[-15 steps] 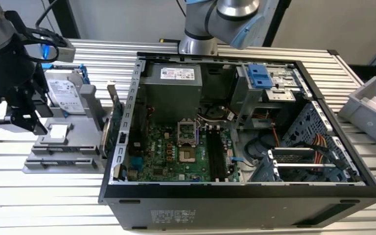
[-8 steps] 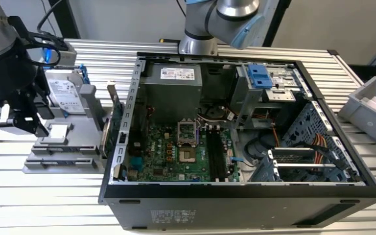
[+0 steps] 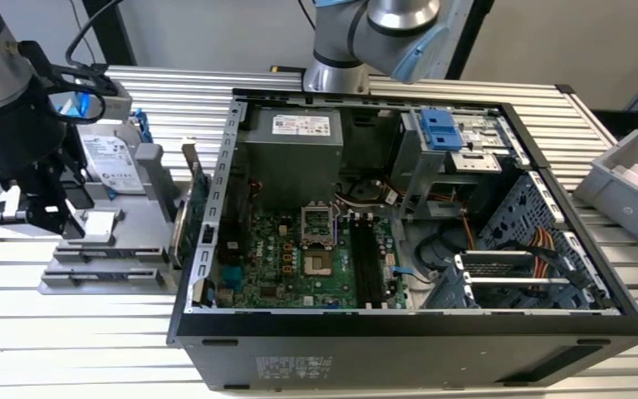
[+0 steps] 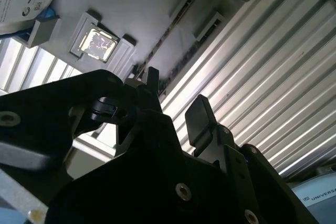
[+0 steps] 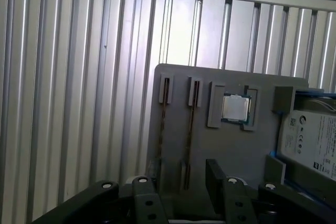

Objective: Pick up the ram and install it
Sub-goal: 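Pick up the ram and move it above insertion slot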

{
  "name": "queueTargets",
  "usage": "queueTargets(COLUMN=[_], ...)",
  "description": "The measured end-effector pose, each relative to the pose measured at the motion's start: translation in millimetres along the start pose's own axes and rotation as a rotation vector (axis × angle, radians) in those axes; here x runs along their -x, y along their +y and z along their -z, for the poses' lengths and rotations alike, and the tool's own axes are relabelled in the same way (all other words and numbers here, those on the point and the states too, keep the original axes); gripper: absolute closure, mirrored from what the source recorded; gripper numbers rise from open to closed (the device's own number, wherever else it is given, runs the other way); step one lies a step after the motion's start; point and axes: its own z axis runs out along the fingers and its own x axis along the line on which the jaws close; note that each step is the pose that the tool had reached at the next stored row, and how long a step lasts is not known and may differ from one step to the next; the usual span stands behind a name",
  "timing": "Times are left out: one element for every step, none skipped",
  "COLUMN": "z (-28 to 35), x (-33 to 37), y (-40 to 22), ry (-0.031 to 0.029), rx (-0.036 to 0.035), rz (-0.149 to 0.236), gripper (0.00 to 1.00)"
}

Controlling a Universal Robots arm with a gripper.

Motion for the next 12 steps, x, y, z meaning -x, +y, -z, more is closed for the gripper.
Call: queueTargets(z=[-1.1, -2.4, -3.8, -5.1, -6.7, -8.0, -9.6, -11.2, -12.6, -14.0, -15.5, -16.8], x=[-1.0, -1.9, -2.8, -3.3, -3.7, -3.9, -4.0, -4.1, -4.2, -4.3, -4.3, -4.4], y=[0.1, 0.1, 0.2, 0.2, 0.3, 0.3, 0.3, 0.3, 0.2, 0.2, 0.2, 0.3], ry=[0.0001, -0.0001, -0.0001, -0.0001, -0.0001, -0.0001, 0.0000, 0.0000, 0.0001, 0.0001, 0.0000, 0.0000], rx=[0.0001, -0.0001, -0.0002, -0.0002, -0.0002, -0.0001, -0.0001, -0.0001, 0.0000, 0.0001, 0.0000, 0.0000], rz=[0.000, 0.000, 0.000, 0.000, 0.000, 0.000, 0.000, 0.000, 0.000, 0.000, 0.000, -0.001], gripper=[0.00, 0.00, 0.00, 0.00, 0.00, 0.00, 0.00, 0.00, 0.00, 0.00, 0.00, 0.00])
